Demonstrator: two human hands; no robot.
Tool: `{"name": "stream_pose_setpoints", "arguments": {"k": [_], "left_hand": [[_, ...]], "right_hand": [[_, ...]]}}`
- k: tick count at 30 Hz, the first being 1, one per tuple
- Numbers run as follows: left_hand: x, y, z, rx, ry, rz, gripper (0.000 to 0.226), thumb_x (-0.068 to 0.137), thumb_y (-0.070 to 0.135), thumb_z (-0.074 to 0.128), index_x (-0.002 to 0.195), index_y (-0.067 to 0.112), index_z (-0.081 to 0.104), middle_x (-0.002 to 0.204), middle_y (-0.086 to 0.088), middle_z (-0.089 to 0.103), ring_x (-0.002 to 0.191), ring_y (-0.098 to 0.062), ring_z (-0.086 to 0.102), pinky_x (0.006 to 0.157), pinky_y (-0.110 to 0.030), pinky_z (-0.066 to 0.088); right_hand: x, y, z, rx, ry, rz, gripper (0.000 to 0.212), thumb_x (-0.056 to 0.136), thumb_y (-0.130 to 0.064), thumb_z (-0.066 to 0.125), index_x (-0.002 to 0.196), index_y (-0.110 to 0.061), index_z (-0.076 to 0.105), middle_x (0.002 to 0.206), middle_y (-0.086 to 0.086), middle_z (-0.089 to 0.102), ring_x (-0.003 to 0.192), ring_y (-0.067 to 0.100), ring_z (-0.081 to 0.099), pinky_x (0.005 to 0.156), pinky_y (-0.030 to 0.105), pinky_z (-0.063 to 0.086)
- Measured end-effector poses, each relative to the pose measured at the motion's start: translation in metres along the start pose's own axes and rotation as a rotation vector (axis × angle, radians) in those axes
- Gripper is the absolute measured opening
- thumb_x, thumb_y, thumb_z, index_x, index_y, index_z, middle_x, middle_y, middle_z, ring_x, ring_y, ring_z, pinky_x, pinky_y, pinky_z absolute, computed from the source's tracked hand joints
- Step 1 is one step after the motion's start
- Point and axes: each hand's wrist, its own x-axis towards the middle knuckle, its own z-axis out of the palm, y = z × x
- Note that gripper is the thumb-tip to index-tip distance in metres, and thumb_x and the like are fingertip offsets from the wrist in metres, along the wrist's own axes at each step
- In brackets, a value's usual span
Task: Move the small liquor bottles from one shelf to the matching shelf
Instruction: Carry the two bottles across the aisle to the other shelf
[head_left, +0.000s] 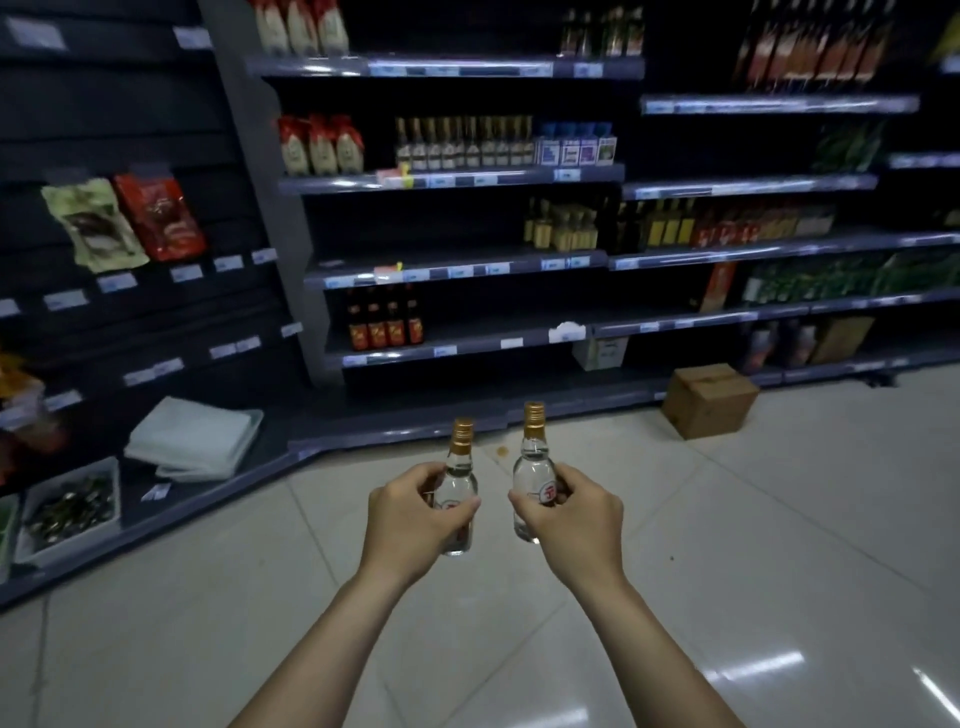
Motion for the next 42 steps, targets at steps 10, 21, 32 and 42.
{"name": "stream_pose_setpoints", "arguments": {"k": [10,21,32,42], "left_hand": [[0.247,0.036,0.145,-0.053,0.01,0.006,0.054,0.067,0.045,0.091,0.116,0.031,0.072,0.089,0.027,0.066,0.09,0.011,0.063,0.08,-0.011,0.051],[0.541,0.052,0.254,-0.126,0.082,0.02,0.042,0.062,0.034,0.096,0.083,0.048,0.062,0.076,0.036,0.07,0.077,0.015,0.067,0.066,-0.003,0.047],[0.787,0.05,0.292,-0.076,0.233,0.008,0.036,0.064,0.041,0.094,0.086,0.042,0.066,0.076,0.025,0.073,0.078,0.017,0.065,0.065,-0.002,0.046],[1.0,0.067,0.281,-0.027,0.43,0.021,0.031,0.063,0.048,0.092,0.086,0.042,0.072,0.077,0.027,0.073,0.075,0.01,0.067,0.062,-0.004,0.047]], "right_hand": [[0.279,0.067,-0.011,0.004,0.024,0.005,0.028,0.076,-0.02,0.09,0.074,-0.035,0.067,0.078,-0.029,0.07,0.067,-0.009,0.066,0.046,0.002,0.043],[0.588,0.12,0.034,-0.08,-0.003,-0.04,0.019,0.072,-0.036,0.088,0.078,-0.034,0.07,0.073,-0.023,0.073,0.067,-0.004,0.068,0.055,0.009,0.048],[0.847,0.134,0.129,-0.005,-0.122,-0.12,0.02,0.072,-0.04,0.088,0.077,-0.036,0.069,0.072,-0.02,0.072,0.066,0.0,0.068,0.055,0.016,0.052],[1.061,0.081,0.221,0.061,-0.138,-0.238,0.027,0.07,-0.039,0.09,0.07,-0.042,0.063,0.063,-0.024,0.068,0.072,-0.017,0.061,0.055,0.002,0.04]]}}
